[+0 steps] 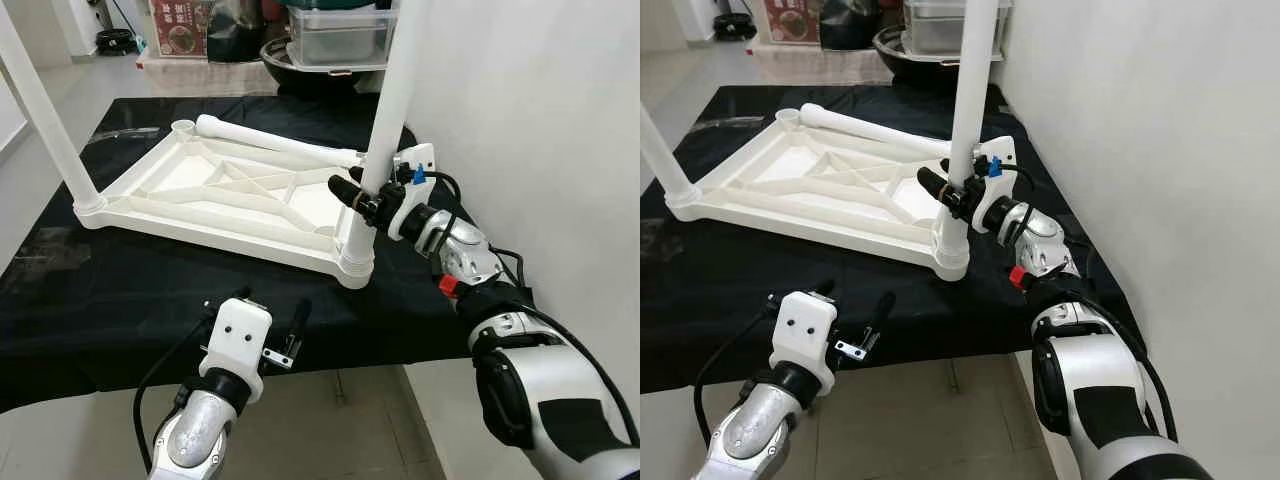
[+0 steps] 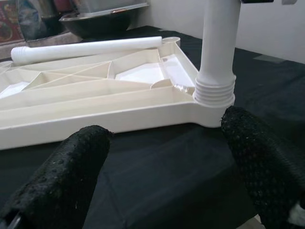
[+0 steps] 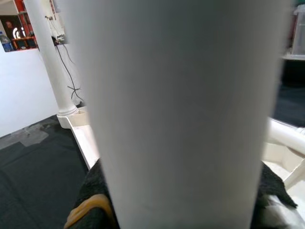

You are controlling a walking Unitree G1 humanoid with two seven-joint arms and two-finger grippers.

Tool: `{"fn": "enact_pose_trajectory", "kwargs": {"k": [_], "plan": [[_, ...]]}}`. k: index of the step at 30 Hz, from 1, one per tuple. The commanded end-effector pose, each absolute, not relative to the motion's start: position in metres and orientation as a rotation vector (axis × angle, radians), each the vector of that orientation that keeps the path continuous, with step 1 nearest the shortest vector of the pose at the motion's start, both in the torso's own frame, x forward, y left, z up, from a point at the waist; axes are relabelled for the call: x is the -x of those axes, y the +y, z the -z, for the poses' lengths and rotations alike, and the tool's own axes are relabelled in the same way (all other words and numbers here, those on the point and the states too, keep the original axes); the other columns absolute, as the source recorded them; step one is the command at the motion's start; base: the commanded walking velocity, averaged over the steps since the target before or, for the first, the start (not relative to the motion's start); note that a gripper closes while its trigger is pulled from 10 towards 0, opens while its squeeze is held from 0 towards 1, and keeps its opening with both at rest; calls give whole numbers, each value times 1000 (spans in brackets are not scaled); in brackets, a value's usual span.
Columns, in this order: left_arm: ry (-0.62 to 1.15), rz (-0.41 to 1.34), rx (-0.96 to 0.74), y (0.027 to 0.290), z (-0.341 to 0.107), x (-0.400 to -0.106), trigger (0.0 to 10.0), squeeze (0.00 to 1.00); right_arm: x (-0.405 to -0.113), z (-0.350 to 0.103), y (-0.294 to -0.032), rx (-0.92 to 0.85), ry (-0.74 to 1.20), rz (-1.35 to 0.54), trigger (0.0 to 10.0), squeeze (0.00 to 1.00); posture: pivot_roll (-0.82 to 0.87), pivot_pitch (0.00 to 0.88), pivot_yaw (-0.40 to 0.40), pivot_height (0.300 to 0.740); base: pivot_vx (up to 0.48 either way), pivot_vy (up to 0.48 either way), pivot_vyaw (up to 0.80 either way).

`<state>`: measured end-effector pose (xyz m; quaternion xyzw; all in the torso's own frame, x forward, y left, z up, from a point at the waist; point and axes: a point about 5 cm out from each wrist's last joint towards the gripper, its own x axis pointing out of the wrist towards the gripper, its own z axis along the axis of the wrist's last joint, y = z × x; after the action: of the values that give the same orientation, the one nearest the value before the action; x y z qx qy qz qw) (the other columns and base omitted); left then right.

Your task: Building children table

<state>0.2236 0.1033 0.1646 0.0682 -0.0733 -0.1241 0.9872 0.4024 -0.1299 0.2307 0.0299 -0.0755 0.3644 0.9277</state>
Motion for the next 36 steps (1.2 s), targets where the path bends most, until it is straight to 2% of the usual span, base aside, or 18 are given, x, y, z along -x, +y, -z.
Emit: {"fn": "enact_pose_trajectory", "kwargs": {"k": [1,6,11,13,14,17,18,20,25,26,29,31,32,34,35,36], "plan": [[-150,248,-137,104,-167,-223,10000,0,-401,-227,-120,-72,-154,-781,0,0,114,102,-75,740,0,0,0],[-154,245,-140,105,-168,-224,10000,0,-400,-223,-115,-62,-151,-763,0,0,113,103,-76,740,0,0,0],[-148,244,-145,105,-166,-224,10000,0,-404,-214,-109,-42,-113,-589,0,0,112,105,-73,740,0,0,0],[-148,244,-145,105,-166,-224,10000,0,-404,-214,-109,-42,-113,-589,0,0,112,105,-73,740,0,0,0],[-147,245,-146,106,-166,-224,10000,0,-408,-209,-115,17,-80,-396,0,0,110,106,-72,740,0,0,0],[-147,246,-147,106,-166,-224,10000,0,-409,-206,-119,42,-69,-303,0,0,109,106,-71,740,0,0,0],[-148,246,-147,106,-166,-225,10000,0,-410,-203,-128,50,-49,-150,0,0,108,106,-72,740,0,0,0],[-150,246,-148,106,-167,-226,10000,0,-409,-200,-138,49,-25,30,0,0,108,107,-71,740,0,0,0],[-150,249,-148,106,-167,-226,10000,0,-405,-200,-132,-6,-20,192,0,0,109,108,-74,740,0,0,0],[-150,249,-148,105,-166,-226,10000,0,-400,-202,-123,-59,-20,288,0,0,109,108,-75,740,0,0,0],[-151,249,-149,105,-166,-226,10000,0,-398,-203,-116,-82,-15,329,0,0,113,107,-77,740,0,0,0],[-150,247,-151,105,-166,-226,10000,0,-396,-206,-100,-105,-12,342,0,0,113,105,-76,740,0,0,0],[-149,246,-153,105,-166,-226,10000,0,-396,-209,-92,-110,-24,324,5490,0,114,100,-77,740,0,0,0],[-149,247,-154,105,-166,-225,10000,0,-395,-212,-87,-115,-41,300,5490,0,114,100,-77,740,0,0,0],[-149,247,-157,105,-165,-225,10000,0,-395,-215,-83,-126,-71,272,10000,208,114,99,-78,740,0,0,0],[-149,247,-157,105,-165,-225,10000,0,-395,-215,-83,-126,-71,272,10000,208,114,99,-78,740,0,0,0]]}}
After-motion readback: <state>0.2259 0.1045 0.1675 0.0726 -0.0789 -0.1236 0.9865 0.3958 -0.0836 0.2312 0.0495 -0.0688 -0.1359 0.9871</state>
